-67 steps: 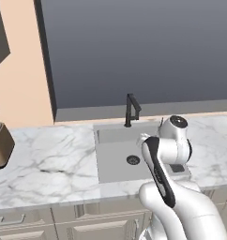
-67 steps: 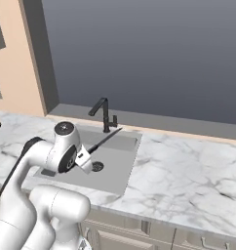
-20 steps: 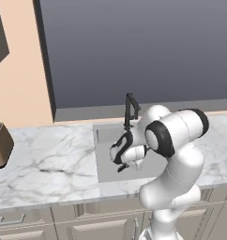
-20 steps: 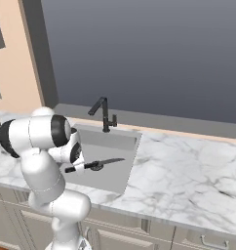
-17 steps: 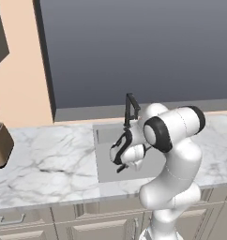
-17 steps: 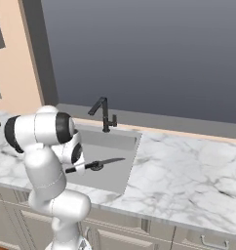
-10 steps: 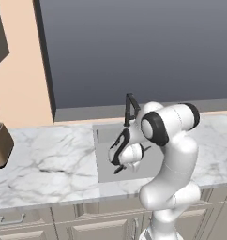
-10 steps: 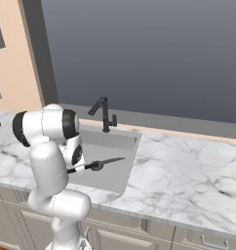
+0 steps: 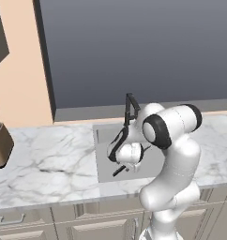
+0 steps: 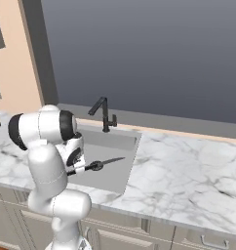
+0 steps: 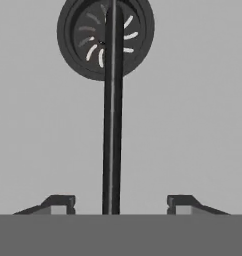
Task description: Move the cutting board and knife to the sink. Then move spray from the cabinet to the counter.
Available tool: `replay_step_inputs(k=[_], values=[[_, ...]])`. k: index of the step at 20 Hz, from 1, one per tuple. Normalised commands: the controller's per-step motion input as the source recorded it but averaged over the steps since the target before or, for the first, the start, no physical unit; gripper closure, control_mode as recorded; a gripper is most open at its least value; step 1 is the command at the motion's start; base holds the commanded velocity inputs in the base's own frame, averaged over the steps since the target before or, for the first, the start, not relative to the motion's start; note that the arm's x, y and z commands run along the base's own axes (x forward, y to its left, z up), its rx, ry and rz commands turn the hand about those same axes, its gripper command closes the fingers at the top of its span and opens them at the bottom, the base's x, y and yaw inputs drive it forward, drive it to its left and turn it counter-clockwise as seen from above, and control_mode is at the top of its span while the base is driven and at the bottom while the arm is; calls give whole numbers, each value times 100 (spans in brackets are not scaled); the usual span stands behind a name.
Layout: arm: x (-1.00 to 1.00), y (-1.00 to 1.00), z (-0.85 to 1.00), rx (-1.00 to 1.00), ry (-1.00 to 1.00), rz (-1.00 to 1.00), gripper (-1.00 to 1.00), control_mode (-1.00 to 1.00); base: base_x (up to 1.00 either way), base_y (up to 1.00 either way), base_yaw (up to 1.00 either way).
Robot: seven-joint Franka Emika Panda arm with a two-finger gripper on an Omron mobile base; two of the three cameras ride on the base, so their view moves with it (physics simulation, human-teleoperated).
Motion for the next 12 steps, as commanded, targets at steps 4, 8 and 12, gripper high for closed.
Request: replay_step_inputs(k=[4,8,12], values=[[-45,3,62,0,-7,-3,-100,-100,0,0,0],[-53,16,87,0,-16,-1,-100,-100,0,0,0],[-49,26,100,0,-17,0,-100,-100,0,0,0]])
